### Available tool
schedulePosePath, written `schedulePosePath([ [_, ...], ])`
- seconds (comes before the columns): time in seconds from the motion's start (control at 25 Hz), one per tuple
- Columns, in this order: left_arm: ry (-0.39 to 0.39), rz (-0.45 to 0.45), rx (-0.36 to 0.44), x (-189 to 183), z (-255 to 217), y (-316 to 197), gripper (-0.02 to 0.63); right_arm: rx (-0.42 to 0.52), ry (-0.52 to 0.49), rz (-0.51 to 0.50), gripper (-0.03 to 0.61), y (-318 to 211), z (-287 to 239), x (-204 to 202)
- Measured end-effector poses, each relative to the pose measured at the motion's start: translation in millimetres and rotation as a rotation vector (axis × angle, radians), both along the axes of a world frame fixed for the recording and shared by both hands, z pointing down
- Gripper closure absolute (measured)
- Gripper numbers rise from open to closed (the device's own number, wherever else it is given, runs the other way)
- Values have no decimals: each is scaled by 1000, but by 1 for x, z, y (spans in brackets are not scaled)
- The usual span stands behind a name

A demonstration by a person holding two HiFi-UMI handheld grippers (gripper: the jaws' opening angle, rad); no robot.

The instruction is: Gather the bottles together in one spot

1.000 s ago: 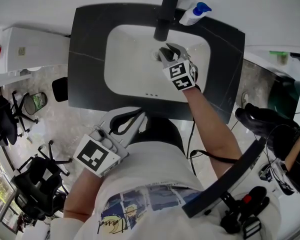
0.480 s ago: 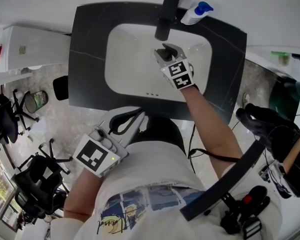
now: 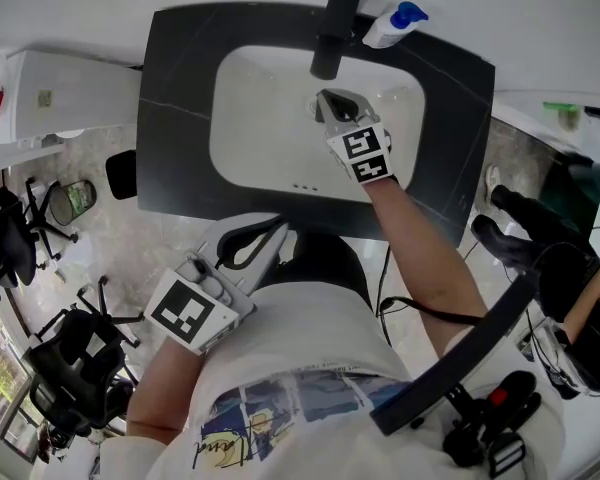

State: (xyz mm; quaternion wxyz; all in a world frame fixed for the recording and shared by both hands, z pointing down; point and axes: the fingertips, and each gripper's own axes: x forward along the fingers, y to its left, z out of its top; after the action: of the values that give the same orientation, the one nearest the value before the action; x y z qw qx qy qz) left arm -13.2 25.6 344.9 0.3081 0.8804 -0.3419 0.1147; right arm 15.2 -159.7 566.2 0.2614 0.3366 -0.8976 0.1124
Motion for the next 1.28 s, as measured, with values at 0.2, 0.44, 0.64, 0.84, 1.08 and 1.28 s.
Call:
schedulePosePath([
  [0.2,18,9,22,6,-3,-4,609,44,21,-53,580,2,-11,2],
  [0.44,22,20,22,9,-1,-6,609,-37,8,-83,374,14,9,7],
  [0.64,21,22,17,9,-2,-8,609,-40,53,-69,408,12,21,6],
  [0.84,17,23,19,7,-2,-7,609,-61,52,-58,416,13,19,10],
  [1.08,26,36,36,11,-5,-9,609,-66,36,-15,420,12,10,28],
  [1.28,35,57,56,17,-8,-10,609,-36,4,13,420,8,-14,43],
])
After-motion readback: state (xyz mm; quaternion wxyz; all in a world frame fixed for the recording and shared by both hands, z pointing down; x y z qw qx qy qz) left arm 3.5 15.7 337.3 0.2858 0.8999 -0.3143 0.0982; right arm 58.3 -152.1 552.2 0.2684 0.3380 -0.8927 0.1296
